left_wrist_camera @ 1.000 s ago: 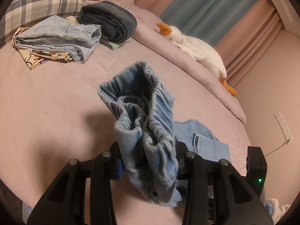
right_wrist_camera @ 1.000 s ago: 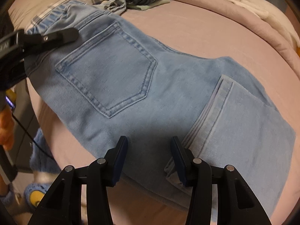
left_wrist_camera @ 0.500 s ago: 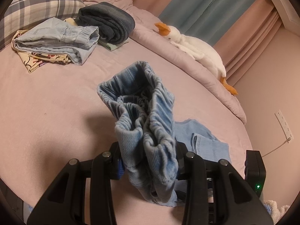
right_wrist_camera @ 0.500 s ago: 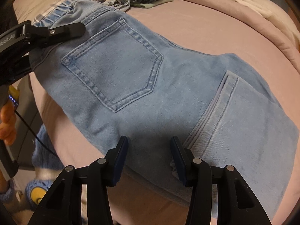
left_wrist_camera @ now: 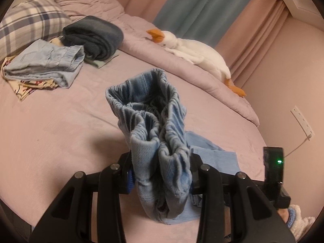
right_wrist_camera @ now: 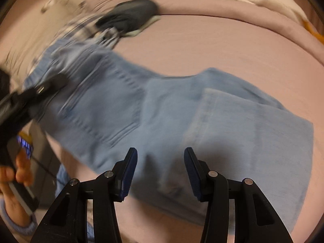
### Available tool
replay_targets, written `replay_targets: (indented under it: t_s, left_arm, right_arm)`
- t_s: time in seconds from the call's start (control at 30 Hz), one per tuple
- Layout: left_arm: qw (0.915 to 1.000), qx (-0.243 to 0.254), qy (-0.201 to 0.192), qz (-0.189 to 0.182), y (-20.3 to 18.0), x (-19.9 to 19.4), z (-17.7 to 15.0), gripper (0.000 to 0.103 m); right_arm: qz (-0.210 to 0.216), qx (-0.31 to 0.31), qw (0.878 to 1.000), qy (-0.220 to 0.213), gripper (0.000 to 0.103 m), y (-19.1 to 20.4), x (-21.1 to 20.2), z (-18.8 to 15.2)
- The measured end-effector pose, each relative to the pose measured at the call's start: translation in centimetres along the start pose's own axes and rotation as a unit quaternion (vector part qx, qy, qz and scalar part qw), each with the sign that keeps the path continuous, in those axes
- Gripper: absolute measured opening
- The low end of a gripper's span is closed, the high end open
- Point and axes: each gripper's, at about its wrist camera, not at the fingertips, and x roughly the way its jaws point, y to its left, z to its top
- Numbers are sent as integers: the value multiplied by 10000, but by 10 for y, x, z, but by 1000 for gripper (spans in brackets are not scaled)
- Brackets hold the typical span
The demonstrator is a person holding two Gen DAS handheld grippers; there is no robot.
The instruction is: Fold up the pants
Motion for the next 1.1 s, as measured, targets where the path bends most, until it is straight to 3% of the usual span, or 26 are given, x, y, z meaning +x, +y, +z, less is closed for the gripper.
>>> replay_targets:
  t_s: [0.43,0.67,0.9,1.1]
  left_arm:
    - [9971,647,202,-342,-57,28,3,38]
    - [9923,1036,352,-583,-82,50,-5,31]
    - [9895,1046,574,-820,-88,65,-13,30]
    - [9853,1332,668,-834,-107,69,-20,30]
  right_arm:
    - [421,1087,9932,6,49,-44,-2,-12]
    - [999,1672,9807,-165,49,-65,-3,-15]
    - [1976,2656,9428,-392,49,-94,0,-23]
    - [2866,3338,8943,-813,52,-113,-2,-32]
